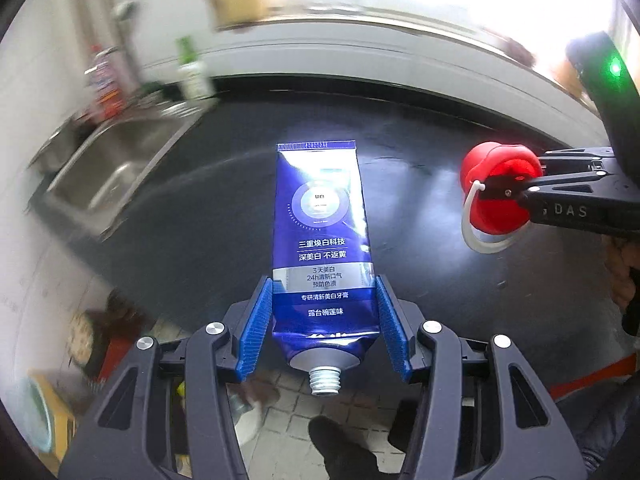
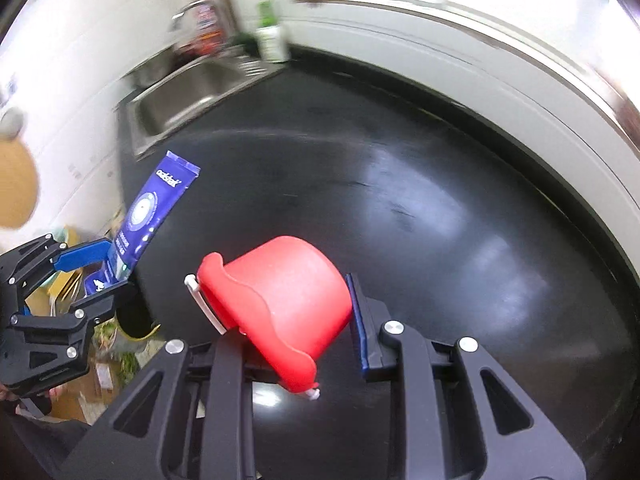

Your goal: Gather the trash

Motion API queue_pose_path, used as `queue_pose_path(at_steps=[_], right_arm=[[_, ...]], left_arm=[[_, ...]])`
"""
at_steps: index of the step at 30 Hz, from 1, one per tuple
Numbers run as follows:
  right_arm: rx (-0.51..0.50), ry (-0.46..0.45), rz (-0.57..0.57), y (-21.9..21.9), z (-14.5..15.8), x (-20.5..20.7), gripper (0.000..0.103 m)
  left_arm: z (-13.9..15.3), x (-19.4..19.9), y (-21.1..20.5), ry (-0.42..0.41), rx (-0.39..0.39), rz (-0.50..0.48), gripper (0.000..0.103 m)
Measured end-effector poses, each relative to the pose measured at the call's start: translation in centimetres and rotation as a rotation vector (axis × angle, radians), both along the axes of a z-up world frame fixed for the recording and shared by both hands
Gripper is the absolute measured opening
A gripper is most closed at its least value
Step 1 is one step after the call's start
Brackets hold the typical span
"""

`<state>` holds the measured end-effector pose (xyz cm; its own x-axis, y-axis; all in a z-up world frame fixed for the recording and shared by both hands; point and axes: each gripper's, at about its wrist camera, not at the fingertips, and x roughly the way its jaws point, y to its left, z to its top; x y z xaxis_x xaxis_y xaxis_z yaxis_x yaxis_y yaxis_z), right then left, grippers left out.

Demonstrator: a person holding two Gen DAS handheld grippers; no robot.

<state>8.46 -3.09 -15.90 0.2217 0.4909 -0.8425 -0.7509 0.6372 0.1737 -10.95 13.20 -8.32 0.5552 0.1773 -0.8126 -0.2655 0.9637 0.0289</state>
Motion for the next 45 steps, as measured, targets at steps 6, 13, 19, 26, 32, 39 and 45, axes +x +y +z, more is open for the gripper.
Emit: queue_pose_path(at_steps=[6,13,19,26,32,39,45], right_arm=[[0.015,0.001,0.232,10.2,0.8,-7.1,0.026],[0.018,0.039,0.528,22.7,-0.4,-18.5,0.026],[-0.031,0.108,0.65,31.1,-4.0,-25.3,0.026],[-0.138,0.132,0.698,37.8,-9.5,-28.6,0.026],[-0.192,0.163,0.705,41.4,-12.2,-29.2,0.036],[-0.188,0.163,0.684,42.8,-13.4,-28.6,0.077],[-0.169,0.157,0.688,41.7,-12.2,-28.2,0.079]], left_arm=[[-0.4,-9.3,6.0,0.005,0.013,0.228,0.051],[-4.1,-20.0,12.4,0.066,-0.022,0.472,0.051],[-9.9,-26.0,17.2,0.101,-0.095,0.625,0.051],[-15.0,-28.2,21.8,0.12,-0.163,0.716,0.051],[-17.8,-28.3,23.7,0.11,-0.211,0.71,0.053],[-19.7,-28.6,24.8,0.127,-0.25,0.719,0.085],[-18.8,-28.5,24.3,0.126,-0.237,0.703,0.086]])
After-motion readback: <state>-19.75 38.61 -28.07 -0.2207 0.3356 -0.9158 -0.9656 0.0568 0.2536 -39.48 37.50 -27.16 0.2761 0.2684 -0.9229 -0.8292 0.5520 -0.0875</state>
